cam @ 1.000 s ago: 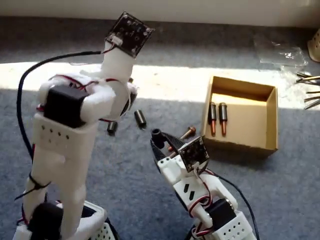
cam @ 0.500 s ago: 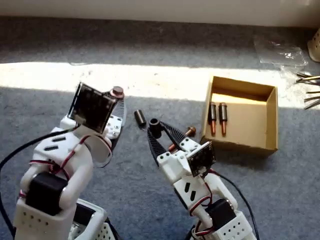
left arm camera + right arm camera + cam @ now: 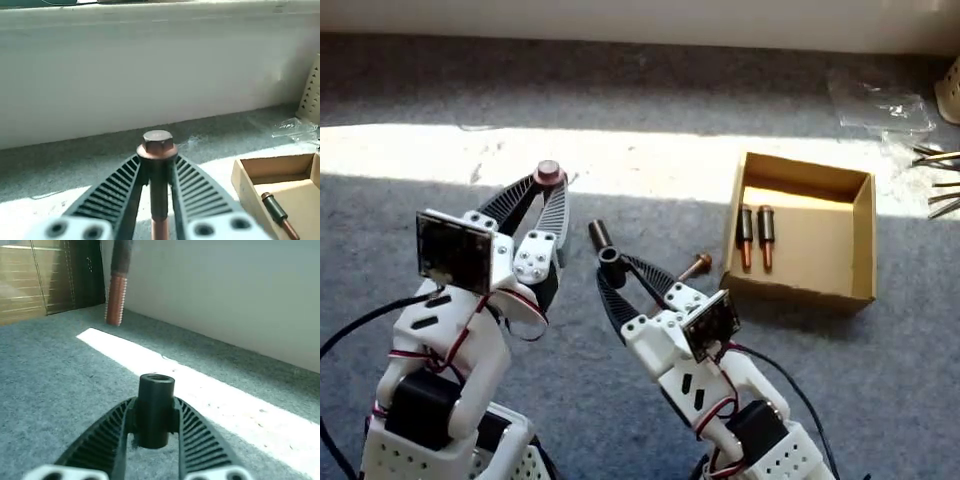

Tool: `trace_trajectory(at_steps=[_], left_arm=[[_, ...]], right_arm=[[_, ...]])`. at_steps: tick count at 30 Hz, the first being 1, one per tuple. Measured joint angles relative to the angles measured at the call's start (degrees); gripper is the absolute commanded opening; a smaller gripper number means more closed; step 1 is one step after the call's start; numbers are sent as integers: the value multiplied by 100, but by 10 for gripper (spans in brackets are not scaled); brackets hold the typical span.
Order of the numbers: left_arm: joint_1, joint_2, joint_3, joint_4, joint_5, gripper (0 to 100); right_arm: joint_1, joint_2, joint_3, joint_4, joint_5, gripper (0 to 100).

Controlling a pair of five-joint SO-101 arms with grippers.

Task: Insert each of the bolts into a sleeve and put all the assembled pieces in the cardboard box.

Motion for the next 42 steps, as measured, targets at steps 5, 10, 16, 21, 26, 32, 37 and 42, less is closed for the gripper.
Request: trace_trajectory(at_steps=[5, 10, 16, 21, 26, 32, 37, 42], left_arm=[[0, -651, 642, -580, 176, 11], [0, -1257, 1301, -1169, 176, 7], [0, -1679, 1609, -1248, 193, 7], [-9, -1829, 1618, -1248, 202, 7], [0, -2092, 1618, -1415, 202, 7], [-62, -2303, 1618, -1662, 202, 7], [-193, -2321, 1618, -1662, 202, 7], [-193, -2321, 1618, -1662, 202, 7]], right_arm=[[-26, 0, 0, 0, 0, 5], [-26, 0, 0, 0, 0, 5], [-26, 0, 0, 0, 0, 5], [-26, 0, 0, 0, 0, 5], [-26, 0, 0, 0, 0, 5], [-26, 0, 0, 0, 0, 5], [-44, 0, 0, 0, 0, 5], [-44, 0, 0, 0, 0, 5]])
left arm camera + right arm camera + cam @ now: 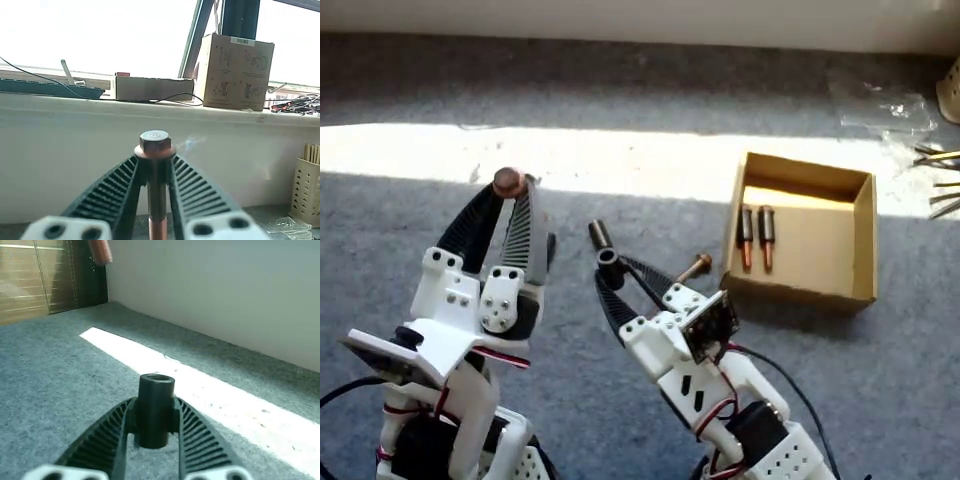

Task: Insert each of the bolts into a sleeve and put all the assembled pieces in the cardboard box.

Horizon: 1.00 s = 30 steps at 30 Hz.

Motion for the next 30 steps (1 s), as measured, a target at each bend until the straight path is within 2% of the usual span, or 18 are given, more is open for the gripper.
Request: trace_trajectory(at_steps=[6, 12, 20, 25, 30], left_arm=[[9, 0, 0, 149, 53, 7], [404, 0, 53, 325, 730, 7], [1081, -53, 158, 642, 862, 8], [1081, 9, 413, 651, 862, 10], [1073, 9, 413, 651, 862, 10]], right_arm=[[0, 0, 0, 0, -9, 5], [0, 0, 0, 0, -9, 5], [0, 0, 0, 0, -9, 5], [0, 0, 0, 0, 0, 5], [0, 0, 0, 0, 695, 5]])
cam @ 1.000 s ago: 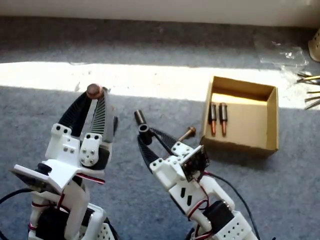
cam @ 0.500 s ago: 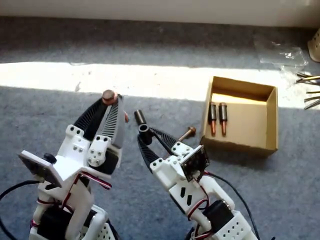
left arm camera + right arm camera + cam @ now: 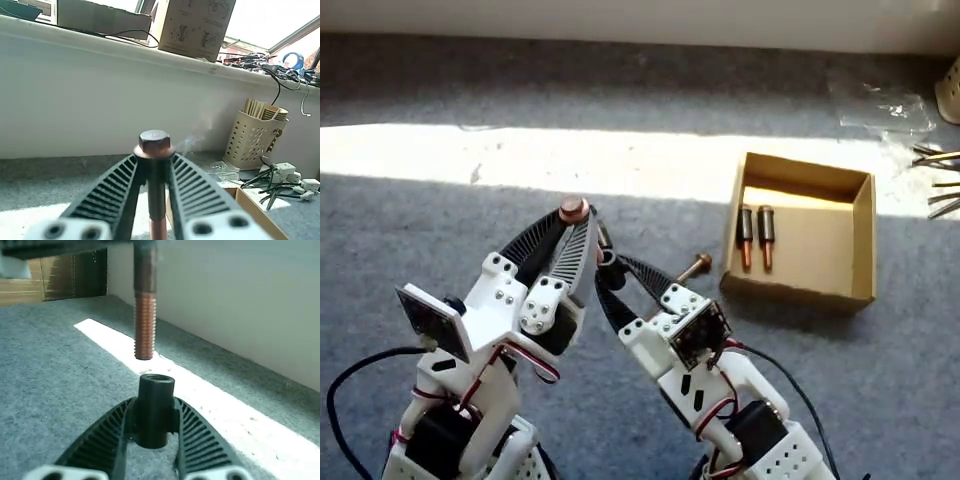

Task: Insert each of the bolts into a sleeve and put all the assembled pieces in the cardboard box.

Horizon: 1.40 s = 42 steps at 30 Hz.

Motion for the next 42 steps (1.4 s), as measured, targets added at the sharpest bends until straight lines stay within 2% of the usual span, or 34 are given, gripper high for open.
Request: trace_trajectory(at_steps=[14, 22, 26, 33, 40, 42], left_arm=[[-9, -18, 114, -18, 0, 9], [35, 0, 1011, -1143, 9, 8], [18, 0, 1037, -1266, 9, 9], [18, 0, 1037, -1213, 9, 7], [44, -70, 1011, -360, 44, 7], [26, -70, 1011, -114, 308, 7]], right_arm=[[0, 0, 0, 0, 158, 5], [9, 9, 0, 0, 158, 5], [9, 9, 0, 0, 158, 5], [9, 9, 0, 0, 158, 5], [-9, 18, 0, 62, 158, 5], [-18, 18, 0, 105, 158, 5]])
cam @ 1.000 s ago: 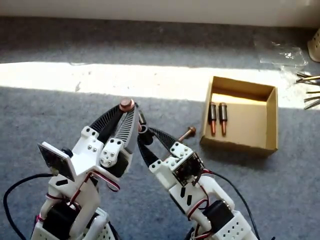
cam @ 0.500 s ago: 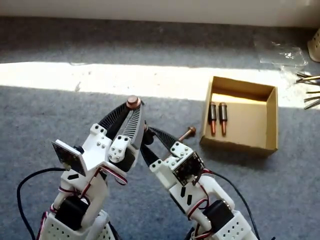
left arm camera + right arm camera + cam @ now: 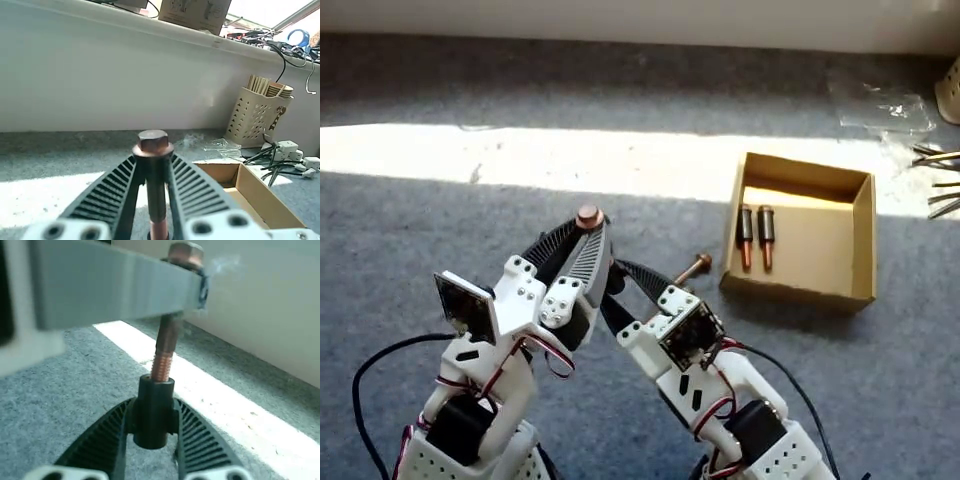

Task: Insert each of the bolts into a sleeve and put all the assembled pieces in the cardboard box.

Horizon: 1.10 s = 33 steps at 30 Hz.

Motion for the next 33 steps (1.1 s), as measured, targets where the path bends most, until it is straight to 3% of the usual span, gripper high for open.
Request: trace_trajectory(at_steps=[5, 9, 20, 24, 33], left_arm=[[-343, -9, 0, 422, 677, 7], [-598, -18, 149, 440, 826, 10], [-624, -18, 193, 440, 826, 11], [-343, -18, 176, 703, 791, 11], [-158, -18, 264, 888, 79, 11]], right_arm=[[0, 0, 0, 9, 0, 5], [0, 0, 0, 9, 0, 5], [0, 9, 9, 9, 0, 5], [0, 9, 9, 18, 0, 5], [0, 9, 9, 18, 0, 5]])
